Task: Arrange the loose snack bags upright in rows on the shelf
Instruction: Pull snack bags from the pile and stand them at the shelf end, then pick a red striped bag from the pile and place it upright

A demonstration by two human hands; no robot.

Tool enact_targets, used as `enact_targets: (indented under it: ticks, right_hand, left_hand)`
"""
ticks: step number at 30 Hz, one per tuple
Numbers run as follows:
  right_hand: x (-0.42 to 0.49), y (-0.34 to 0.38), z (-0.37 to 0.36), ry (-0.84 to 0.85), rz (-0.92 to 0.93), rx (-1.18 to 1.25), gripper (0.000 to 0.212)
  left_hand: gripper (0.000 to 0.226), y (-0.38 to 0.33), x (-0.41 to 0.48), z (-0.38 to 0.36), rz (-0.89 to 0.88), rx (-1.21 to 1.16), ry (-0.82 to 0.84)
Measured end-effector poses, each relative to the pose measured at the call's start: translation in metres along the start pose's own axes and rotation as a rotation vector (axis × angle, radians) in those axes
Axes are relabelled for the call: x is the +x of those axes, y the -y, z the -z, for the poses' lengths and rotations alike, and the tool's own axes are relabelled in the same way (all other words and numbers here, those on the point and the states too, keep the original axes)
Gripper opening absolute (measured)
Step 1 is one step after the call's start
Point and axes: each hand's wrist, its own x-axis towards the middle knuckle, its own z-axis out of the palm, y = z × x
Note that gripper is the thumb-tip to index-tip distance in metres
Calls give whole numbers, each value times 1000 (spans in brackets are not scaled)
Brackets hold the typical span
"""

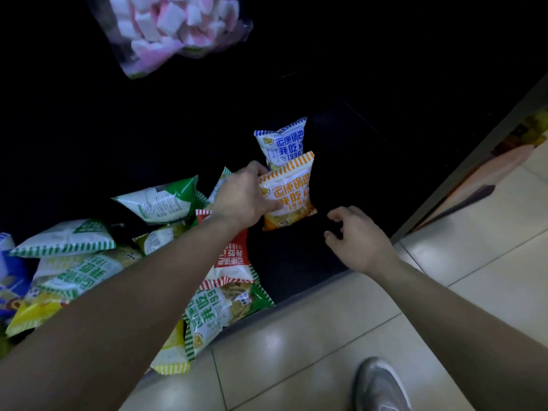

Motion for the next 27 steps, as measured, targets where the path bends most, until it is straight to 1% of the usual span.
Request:
enact_targets:
  ticks: [5, 7, 11, 15, 17, 19, 22, 24, 27]
  right_hand:
    - [15, 1, -1, 59, -9, -66, 42]
    - [17, -2, -7, 71, -21, -61, 43]
    - [14, -9, -25, 107, -37, -59, 43]
    - [15, -14, -36, 144, -43, -72, 44]
    - [17, -14, -38, 155, -49, -79, 45]
    - [17, -14, -38, 170, -54, -90, 46]
    - [14, -9, -33, 192, -68, -125, 48]
    - [10, 0, -23, 209, -71, -155, 49]
    - [4, 24, -2, 222, -52, -194, 52]
  left_hand:
    - [74, -5, 42, -23, 18, 0, -14]
    - [68, -7, 59, -37, 29, -2, -25]
    - [57, -9, 89, -59, 100, -88, -60]
    - [57, -15, 105, -72, 47, -99, -86]
    - [58, -17, 108, -74, 23, -84, -69]
    - [62, -18, 108, -72, 18, -44, -47]
    - [75, -22, 99, -58, 9, 52, -53]
    - [79, -20, 83, -37, 3, 65, -32]
    - [79, -1, 42, 11, -52, 135, 63]
